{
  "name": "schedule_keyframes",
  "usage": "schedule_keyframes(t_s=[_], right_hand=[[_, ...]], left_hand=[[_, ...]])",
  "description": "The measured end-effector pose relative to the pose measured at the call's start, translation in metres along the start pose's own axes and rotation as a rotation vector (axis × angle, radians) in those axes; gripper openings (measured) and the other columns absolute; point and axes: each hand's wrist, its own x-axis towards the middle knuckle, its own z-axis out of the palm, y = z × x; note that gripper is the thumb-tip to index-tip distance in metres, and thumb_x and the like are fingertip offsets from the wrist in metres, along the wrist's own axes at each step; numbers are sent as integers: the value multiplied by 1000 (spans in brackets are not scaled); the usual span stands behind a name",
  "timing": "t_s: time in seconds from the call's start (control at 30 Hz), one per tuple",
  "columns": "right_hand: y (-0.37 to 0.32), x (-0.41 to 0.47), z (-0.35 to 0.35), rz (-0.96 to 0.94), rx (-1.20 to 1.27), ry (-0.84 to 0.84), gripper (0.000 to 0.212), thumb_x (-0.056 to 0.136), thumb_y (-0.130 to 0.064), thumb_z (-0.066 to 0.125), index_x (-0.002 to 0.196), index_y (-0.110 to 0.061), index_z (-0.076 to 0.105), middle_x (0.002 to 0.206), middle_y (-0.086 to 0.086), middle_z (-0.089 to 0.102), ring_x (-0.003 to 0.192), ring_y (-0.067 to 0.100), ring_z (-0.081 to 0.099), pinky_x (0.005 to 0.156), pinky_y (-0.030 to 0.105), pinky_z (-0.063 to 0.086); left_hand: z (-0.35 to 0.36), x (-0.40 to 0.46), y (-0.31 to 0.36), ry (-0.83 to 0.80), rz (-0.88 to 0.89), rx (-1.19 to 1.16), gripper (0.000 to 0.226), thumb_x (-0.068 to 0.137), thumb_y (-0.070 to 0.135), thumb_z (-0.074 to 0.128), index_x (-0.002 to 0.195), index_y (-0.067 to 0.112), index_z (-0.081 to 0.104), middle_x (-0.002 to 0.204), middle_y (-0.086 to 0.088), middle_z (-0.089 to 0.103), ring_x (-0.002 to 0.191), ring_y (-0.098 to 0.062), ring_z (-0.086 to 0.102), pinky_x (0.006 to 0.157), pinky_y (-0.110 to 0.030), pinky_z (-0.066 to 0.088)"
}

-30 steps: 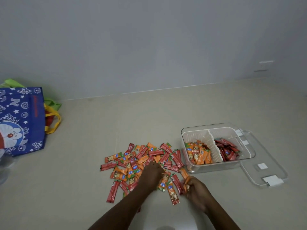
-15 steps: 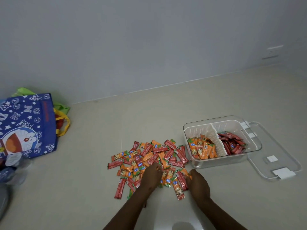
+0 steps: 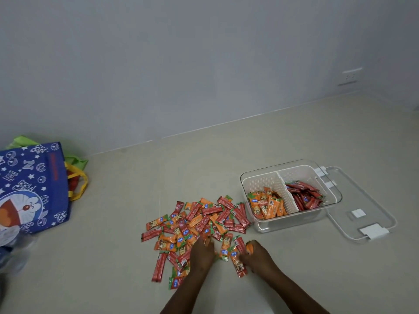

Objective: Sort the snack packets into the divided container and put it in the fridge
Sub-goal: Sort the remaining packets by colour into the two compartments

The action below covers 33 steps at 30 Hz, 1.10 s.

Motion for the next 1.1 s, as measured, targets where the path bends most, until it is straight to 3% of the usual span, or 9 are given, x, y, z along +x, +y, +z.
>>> schedule_keyframes(t_s=[0.17, 0.3, 0.4, 0.5, 0.6, 0.77, 0.87, 1.03, 1.1], right_hand=[[2, -2, 30, 53, -437, 87, 51, 78, -49, 68, 115, -19, 49, 113, -2, 65, 100, 16, 64, 80, 25, 48], [-4, -4, 40, -21, -526, 120, 38, 86, -43, 58, 115, -18, 59, 109, 0, 69, 99, 16, 65, 81, 26, 50], [-12, -4, 38, 26, -443, 25, 22, 85, -35, 57, 99, -20, 66, 98, 1, 70, 86, 16, 64, 74, 25, 47], [-18, -10, 29, 68, -146, -45, 16, 83, -24, 55, 68, -20, 58, 65, 3, 64, 60, 16, 62, 62, 27, 47], [-21, -17, 18, 101, 75, -65, 18, 85, -21, 61, 67, -15, 62, 57, 5, 62, 47, 13, 55, 46, 21, 42], [-19, -14, 13, 107, 184, 17, 17, 84, -27, 68, 75, -13, 72, 77, 9, 72, 75, 23, 69, 67, 30, 51], [-20, -6, 14, 138, 208, 37, 21, 87, -20, 61, 68, -12, 67, 71, 10, 71, 68, 23, 67, 70, 36, 54], [-27, 13, 32, 173, 179, 71, 12, 87, -6, 53, 92, -5, 64, 78, 13, 70, 67, 23, 67, 64, 35, 57], [-29, 24, 44, 138, -20, 138, 16, 90, -14, 56, 102, -5, 62, 95, 12, 70, 84, 23, 68, 75, 35, 58]], left_hand=[[-25, -15, -13, -11, -103, -144, 48, 99, 40, 45, 139, 14, 45, 135, -7, 55, 114, -24, 56, 90, -30, 43], [-43, -14, -17, 69, -141, -300, 35, 101, 26, 44, 134, 15, 47, 121, 0, 58, 108, -23, 56, 88, -29, 43], [-43, -6, -20, 73, -133, -272, 31, 100, 24, 46, 128, 12, 50, 119, -2, 60, 111, -26, 58, 93, -34, 47], [-33, -2, -18, 92, -107, -172, 25, 92, 29, 59, 111, 13, 63, 111, -5, 68, 94, -21, 62, 83, -33, 52], [-14, 8, -19, 93, -111, 88, 34, 87, 38, 62, 109, 11, 65, 109, -5, 69, 96, -22, 63, 79, -30, 51], [8, 5, -17, 123, -91, 327, 61, 87, 51, 60, 134, 14, 47, 131, -5, 58, 116, -22, 59, 88, -32, 49], [11, 7, -18, 158, -34, 398, 60, 92, 44, 53, 143, 15, 38, 143, -7, 47, 123, -22, 54, 93, -31, 49], [-6, 14, -24, 114, -83, 233, 39, 91, 18, 52, 130, 11, 50, 122, -6, 64, 109, -23, 61, 89, -31, 51], [-12, 15, -30, 57, -96, 208, 35, 91, 18, 52, 125, 10, 52, 121, -7, 63, 109, -25, 60, 87, -30, 49]])
